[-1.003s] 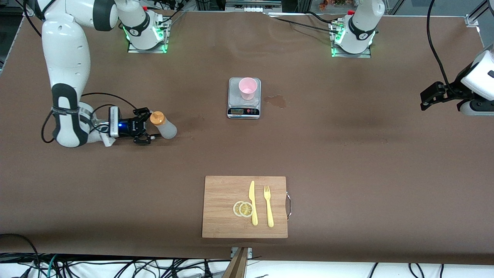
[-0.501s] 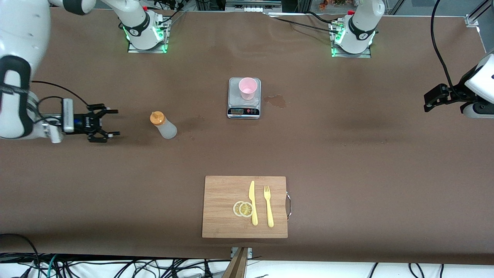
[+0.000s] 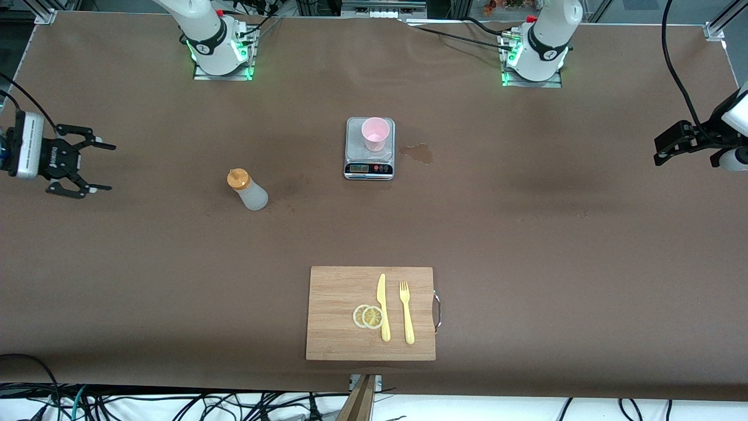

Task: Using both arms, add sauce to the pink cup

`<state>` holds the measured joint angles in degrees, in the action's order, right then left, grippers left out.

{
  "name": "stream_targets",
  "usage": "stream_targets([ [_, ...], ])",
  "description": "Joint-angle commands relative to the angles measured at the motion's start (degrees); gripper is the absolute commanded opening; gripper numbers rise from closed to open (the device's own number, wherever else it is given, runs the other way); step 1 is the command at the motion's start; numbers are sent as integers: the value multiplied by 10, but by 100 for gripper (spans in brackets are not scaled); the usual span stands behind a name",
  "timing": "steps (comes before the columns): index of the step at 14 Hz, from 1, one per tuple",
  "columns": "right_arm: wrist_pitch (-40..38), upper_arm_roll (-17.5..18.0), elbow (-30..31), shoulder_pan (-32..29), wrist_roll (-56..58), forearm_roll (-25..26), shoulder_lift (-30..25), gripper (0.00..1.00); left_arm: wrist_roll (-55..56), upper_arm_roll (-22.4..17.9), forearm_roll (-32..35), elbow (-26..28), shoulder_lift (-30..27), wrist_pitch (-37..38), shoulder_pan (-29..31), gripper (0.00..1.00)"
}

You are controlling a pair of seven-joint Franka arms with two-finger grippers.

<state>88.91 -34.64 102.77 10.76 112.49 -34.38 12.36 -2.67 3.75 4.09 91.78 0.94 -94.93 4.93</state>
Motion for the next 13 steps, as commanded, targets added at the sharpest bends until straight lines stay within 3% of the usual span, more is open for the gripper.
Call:
stream_targets([
  [1,35,41,23,1,-185,95,-86,100,-10,-6,-3,4,-9,-2,-19,100],
  [7,28,145,11,1,-606,281,-206,100,-11,-8,-6,2,-1,6,-39,100],
  [13,-41,234,-55,-1,-877,356,-215,100,-9,-17,-14,4,2,9,-37,100],
])
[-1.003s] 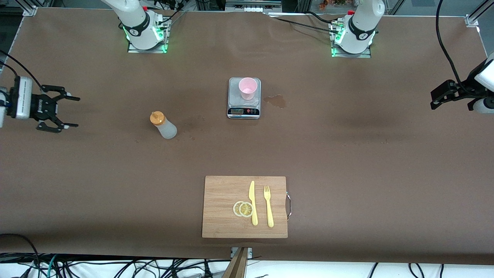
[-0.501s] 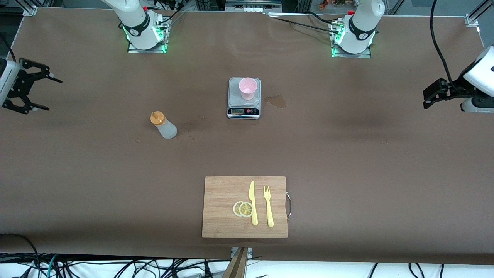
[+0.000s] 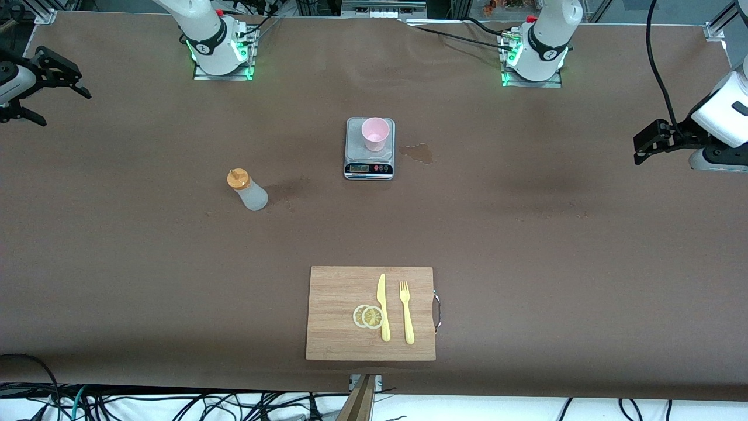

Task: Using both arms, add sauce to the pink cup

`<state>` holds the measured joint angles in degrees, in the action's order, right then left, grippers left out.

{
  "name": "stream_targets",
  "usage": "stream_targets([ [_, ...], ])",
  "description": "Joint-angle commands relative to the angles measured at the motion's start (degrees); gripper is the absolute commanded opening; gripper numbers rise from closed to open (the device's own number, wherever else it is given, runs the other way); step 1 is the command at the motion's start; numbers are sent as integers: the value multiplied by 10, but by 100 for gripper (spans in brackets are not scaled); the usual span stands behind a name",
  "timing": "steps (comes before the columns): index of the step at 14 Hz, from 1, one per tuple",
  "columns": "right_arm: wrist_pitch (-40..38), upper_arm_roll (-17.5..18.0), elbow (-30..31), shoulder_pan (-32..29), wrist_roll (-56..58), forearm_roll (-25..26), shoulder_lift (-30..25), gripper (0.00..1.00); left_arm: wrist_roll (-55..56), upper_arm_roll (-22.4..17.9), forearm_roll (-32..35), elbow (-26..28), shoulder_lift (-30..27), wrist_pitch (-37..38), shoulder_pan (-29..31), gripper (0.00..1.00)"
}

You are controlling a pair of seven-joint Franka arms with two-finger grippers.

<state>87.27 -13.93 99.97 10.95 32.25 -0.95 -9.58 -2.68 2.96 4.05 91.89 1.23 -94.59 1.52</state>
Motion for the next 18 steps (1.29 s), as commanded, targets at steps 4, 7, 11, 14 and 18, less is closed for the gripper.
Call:
stream_targets([
  [4,-42,69,-45,-5,-199,38,3,100,-13,-17,-13,6,2,7,1,100],
  [7,-45,69,-62,-32,-172,41,13,100,-13,-17,-13,-4,1,15,1,100],
  [11,-68,63,-128,-41,-137,-1,69,100,-11,-16,-10,-7,1,17,-6,100],
  [14,-66,63,-146,-41,-141,-5,76,100,-11,-16,-12,-7,0,25,-5,100],
  [18,-63,63,-145,-41,-151,-8,79,100,-13,-14,-14,-9,2,28,-2,100],
])
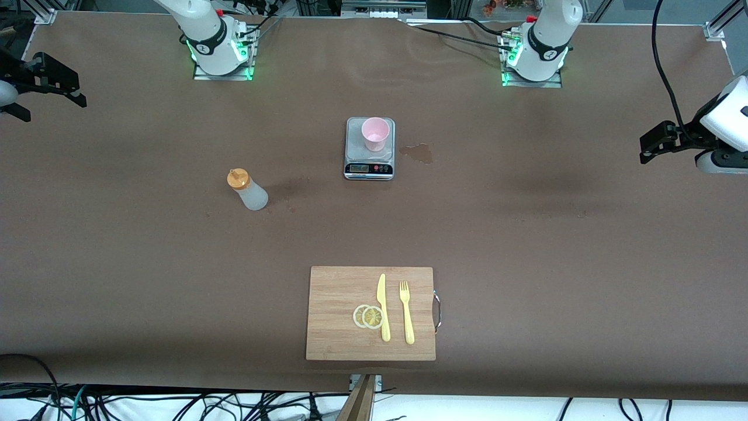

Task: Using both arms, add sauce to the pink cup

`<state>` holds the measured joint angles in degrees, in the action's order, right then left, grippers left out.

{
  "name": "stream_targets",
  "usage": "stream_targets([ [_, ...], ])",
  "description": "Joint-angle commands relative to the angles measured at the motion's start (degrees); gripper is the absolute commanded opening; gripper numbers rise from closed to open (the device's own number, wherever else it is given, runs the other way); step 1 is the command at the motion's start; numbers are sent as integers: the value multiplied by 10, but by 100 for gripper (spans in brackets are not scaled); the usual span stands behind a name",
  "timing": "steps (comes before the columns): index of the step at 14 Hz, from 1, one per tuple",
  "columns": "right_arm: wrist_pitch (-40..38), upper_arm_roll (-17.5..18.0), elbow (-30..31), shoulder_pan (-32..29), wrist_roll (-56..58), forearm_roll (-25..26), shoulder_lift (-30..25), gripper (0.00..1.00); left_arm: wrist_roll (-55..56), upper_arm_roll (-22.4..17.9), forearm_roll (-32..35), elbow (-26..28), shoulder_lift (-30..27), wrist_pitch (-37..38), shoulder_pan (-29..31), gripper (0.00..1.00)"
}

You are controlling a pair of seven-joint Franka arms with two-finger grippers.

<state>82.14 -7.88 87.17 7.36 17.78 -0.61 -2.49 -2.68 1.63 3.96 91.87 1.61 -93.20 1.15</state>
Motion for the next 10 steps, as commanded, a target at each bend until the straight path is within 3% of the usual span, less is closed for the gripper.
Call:
stream_targets([
  [1,-13,2,-17,-5,-11,-14,9,100,-14,0,-14,-9,-2,18,3,100],
  [3,-17,0,-17,-5,-11,-44,7,100,-8,0,-14,-9,-1,32,2,100],
  [10,-1,1,-17,-4,1,-37,9,100,-9,1,-52,-24,2,48,0,100],
])
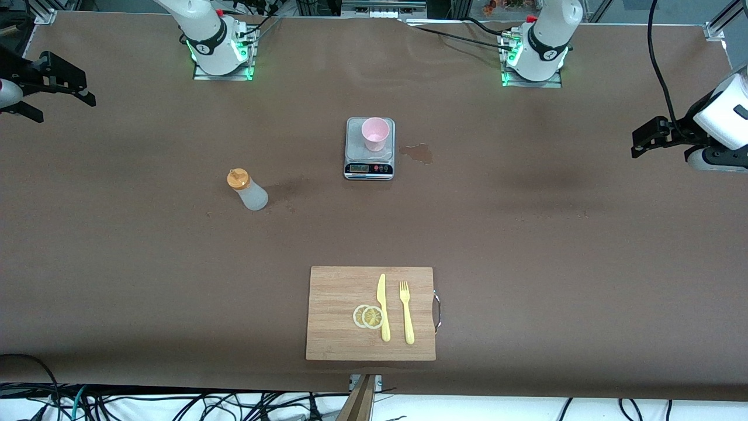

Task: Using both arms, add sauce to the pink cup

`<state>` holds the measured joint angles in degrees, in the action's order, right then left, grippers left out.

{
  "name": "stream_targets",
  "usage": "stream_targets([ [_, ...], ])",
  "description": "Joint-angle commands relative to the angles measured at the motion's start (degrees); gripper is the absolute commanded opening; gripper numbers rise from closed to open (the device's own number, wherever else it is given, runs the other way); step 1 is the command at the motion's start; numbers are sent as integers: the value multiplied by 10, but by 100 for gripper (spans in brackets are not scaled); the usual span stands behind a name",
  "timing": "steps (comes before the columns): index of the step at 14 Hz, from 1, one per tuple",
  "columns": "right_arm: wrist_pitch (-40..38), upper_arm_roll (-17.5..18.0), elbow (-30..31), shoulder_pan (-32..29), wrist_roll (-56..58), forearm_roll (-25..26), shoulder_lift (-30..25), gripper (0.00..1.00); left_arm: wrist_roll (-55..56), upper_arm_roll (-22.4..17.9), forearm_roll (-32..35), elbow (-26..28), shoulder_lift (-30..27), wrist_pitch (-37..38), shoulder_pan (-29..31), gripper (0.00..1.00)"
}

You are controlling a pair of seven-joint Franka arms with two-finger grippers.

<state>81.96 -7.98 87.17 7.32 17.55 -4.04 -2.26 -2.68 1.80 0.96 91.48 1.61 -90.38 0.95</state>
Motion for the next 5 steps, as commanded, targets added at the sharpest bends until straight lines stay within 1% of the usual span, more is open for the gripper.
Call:
stream_targets([
  [1,1,2,-18,-4,4,-2,8,100,-9,0,-23,-21,2,20,0,100],
  [4,0,-5,-20,-4,1,-1,7,100,-9,0,-23,-21,7,20,-2,100],
  [5,-3,-5,-20,-3,1,11,5,100,-8,0,-22,-21,7,20,-2,100],
])
